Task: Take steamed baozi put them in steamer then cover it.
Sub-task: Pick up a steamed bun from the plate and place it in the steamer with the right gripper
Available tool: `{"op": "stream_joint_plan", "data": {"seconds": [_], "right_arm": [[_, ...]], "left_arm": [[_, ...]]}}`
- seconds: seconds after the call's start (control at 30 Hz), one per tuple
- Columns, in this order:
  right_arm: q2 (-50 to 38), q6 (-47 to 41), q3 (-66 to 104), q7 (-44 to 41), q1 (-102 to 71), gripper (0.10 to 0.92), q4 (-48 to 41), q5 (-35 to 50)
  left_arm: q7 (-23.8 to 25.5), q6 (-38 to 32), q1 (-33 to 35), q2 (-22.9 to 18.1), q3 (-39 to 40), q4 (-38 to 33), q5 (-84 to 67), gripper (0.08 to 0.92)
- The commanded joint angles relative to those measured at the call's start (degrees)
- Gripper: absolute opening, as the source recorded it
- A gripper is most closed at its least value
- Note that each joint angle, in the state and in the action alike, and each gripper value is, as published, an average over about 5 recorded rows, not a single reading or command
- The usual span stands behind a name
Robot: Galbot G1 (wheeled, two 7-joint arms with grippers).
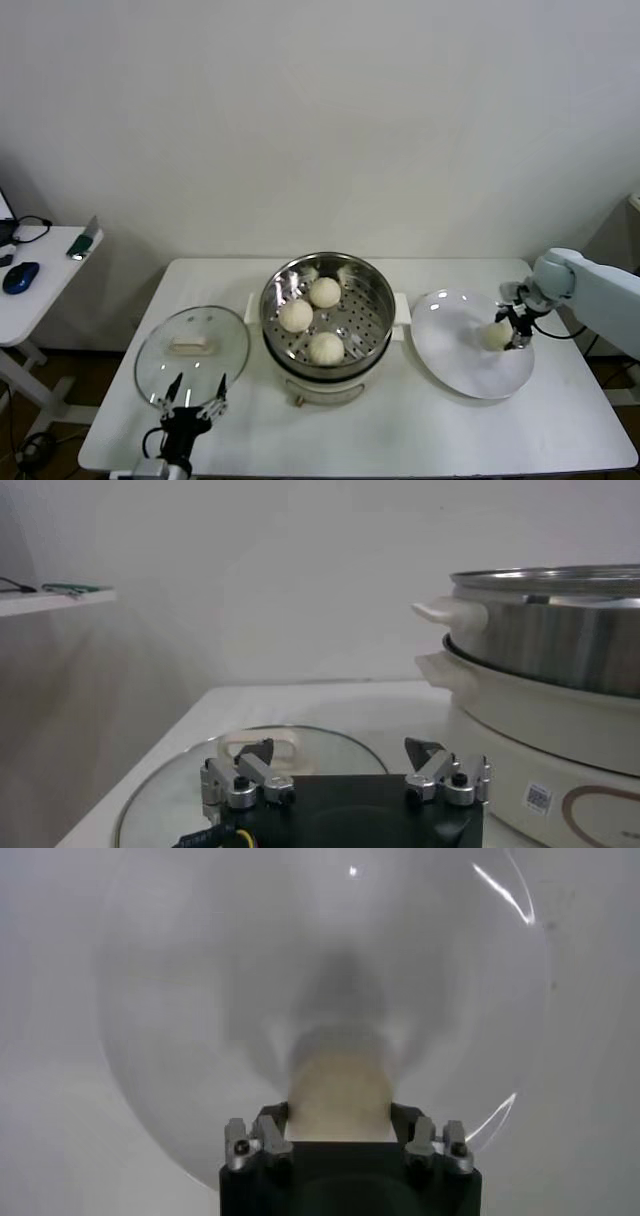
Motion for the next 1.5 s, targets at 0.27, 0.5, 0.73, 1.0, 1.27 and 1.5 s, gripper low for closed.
{"op": "stream_joint_plan", "data": {"seconds": [0.27,0.5,0.73,1.0,1.27,1.5], "right_arm": [[2.85,-6.84,-37.8,0.0,50.35,0.663,22.05,26.52],[11.86,-10.29,-38.39,-0.56,62.66,0.662,30.04,37.82],[18.05,-16.04,-30.45,4.57,57.82,0.662,37.76,44.04],[22.99,-19.18,-28.78,9.64,47.07,0.662,38.21,41.75],[24.28,-20.72,-29.09,11.78,38.19,0.662,34.92,36.47],[24.31,-21.61,-29.55,12.74,34.98,0.662,34.06,32.81]], "left_arm": [[0.12,0.67,-0.84,0.6,0.0,-0.13,-0.46,0.823],[0.17,0.8,-1.11,1.1,-0.03,-0.13,-0.98,0.823],[0.15,0.8,-1.2,1.13,-0.15,-0.43,-1.46,0.823],[0.11,0.83,-0.94,0.89,-0.42,-0.89,-1.65,0.823],[0.11,0.87,-0.74,0.78,-0.57,-1.22,-1.64,0.823],[0.07,0.72,-0.81,0.79,-0.55,-0.78,-1.64,0.823]]}}
